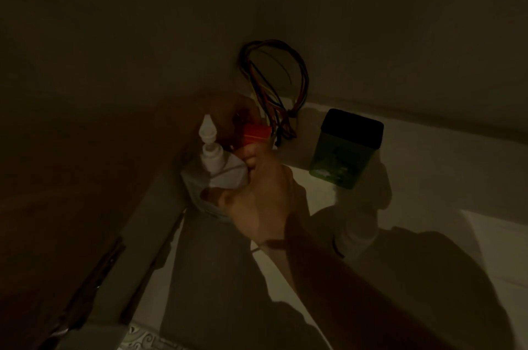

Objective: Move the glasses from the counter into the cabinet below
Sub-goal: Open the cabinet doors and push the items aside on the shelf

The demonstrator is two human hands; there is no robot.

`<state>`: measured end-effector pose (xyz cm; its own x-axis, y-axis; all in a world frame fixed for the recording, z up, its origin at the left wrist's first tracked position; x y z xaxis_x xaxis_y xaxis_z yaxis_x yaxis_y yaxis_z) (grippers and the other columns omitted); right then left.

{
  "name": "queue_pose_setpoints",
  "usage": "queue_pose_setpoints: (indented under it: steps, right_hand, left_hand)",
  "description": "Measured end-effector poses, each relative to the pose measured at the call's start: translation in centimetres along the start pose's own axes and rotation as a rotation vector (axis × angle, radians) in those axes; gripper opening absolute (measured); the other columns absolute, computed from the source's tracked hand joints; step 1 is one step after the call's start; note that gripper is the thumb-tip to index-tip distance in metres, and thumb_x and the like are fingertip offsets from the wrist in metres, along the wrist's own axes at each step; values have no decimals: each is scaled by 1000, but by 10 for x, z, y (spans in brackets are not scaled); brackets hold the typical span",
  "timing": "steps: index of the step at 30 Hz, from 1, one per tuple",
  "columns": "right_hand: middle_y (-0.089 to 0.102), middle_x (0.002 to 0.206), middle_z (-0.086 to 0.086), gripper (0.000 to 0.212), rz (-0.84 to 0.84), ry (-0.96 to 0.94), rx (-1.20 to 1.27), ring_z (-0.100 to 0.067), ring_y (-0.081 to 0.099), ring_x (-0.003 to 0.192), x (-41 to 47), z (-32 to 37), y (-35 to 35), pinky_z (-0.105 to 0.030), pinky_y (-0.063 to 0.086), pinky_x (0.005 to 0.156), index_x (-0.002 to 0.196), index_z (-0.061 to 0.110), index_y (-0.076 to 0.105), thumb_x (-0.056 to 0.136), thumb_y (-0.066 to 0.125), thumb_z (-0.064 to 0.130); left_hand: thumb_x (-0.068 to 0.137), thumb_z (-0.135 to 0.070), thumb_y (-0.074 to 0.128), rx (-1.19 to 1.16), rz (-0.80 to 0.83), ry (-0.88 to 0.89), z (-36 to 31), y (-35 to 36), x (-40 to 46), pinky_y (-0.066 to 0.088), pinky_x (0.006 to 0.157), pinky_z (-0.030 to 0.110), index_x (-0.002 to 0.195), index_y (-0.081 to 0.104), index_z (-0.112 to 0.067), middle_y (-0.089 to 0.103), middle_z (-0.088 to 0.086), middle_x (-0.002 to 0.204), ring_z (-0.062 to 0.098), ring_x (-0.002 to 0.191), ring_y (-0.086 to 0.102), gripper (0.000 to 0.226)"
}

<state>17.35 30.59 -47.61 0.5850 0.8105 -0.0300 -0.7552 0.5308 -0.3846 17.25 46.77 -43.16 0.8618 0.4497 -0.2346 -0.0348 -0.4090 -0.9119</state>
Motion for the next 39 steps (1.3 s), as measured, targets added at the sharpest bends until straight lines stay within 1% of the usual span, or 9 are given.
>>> queue_pose_setpoints:
  steps: [5,9,14,19,23,26,29,33,39]
  right_hand:
    - [63,127,5,69,16,-8,-4,-20,60,118,0,5,9,-44,54,98,131,30,51,74,90,33]
    - [56,139,-2,81,73,8,-43,-26,54,129,2,6,15,-47,52,103,144,26,42,78,88,32]
    - [55,141,1,80,149,-5,-51,-23,54,130,-3,16,-1,-45,52,105,146,29,43,79,87,27]
    - [71,95,6,34,-199,-250,-225,-14,71,89,-6,10,-124,-34,61,76,105,21,73,81,75,-3]
    - [67,98,14,31,-446,-205,-447,-7,69,86,14,-5,-212,-13,49,62,106,30,64,84,81,17]
    - [53,144,-5,73,-199,-78,-601,-26,52,131,41,-28,-218,-25,42,100,147,24,47,83,83,29]
    - [33,161,-5,95,42,-67,-594,-24,29,150,53,-44,-196,-20,17,109,159,28,27,83,84,31]
    - [49,141,-12,86,-32,-89,-598,-33,48,134,59,-51,-187,-47,43,112,156,28,36,84,82,20]
    - [57,126,-4,82,-138,-174,-531,-21,57,115,32,-44,-196,-34,51,95,148,28,49,76,89,23]
  left_hand:
    - [93,-2,66,-188,21,-2,8,-12,12,43,70,2,129,62,-6,62,13,131,23,113,60,36]
    - [97,-11,62,-462,-92,-157,5,-34,9,51,86,28,99,67,-27,67,11,124,23,110,64,17]
    - [96,-25,65,-314,-287,-31,-40,-56,-12,49,102,42,109,70,-19,68,3,119,25,114,63,15]
    - [90,-42,56,-218,-751,87,-90,-10,-84,47,57,20,101,69,-28,67,-12,86,2,69,60,23]
    - [86,-62,51,-246,-576,171,-136,68,-103,47,87,25,127,50,-38,57,-10,123,5,104,55,47]
    - [77,-74,59,-144,-384,157,-146,122,-94,18,107,27,146,12,-55,22,-15,156,12,137,26,85]
    - [83,-65,59,-117,-289,217,-146,157,-86,4,113,26,149,-8,-56,9,-13,164,12,145,10,95]
    - [93,-35,59,-202,-266,236,-150,170,-79,35,112,41,154,21,-43,41,-2,152,26,135,40,73]
    - [88,-32,66,-296,-366,261,-144,157,-112,54,91,44,141,45,-36,61,-1,127,22,112,61,57]
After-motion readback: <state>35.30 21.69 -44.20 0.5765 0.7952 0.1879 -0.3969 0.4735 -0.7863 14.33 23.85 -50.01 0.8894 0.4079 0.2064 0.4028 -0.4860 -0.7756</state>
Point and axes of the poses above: each hand's wrist, its own x-axis towards the middle knuckle, its own y-axis out of the palm, z = x × y, the point moved 4 cm from there along x, towards the middle knuckle
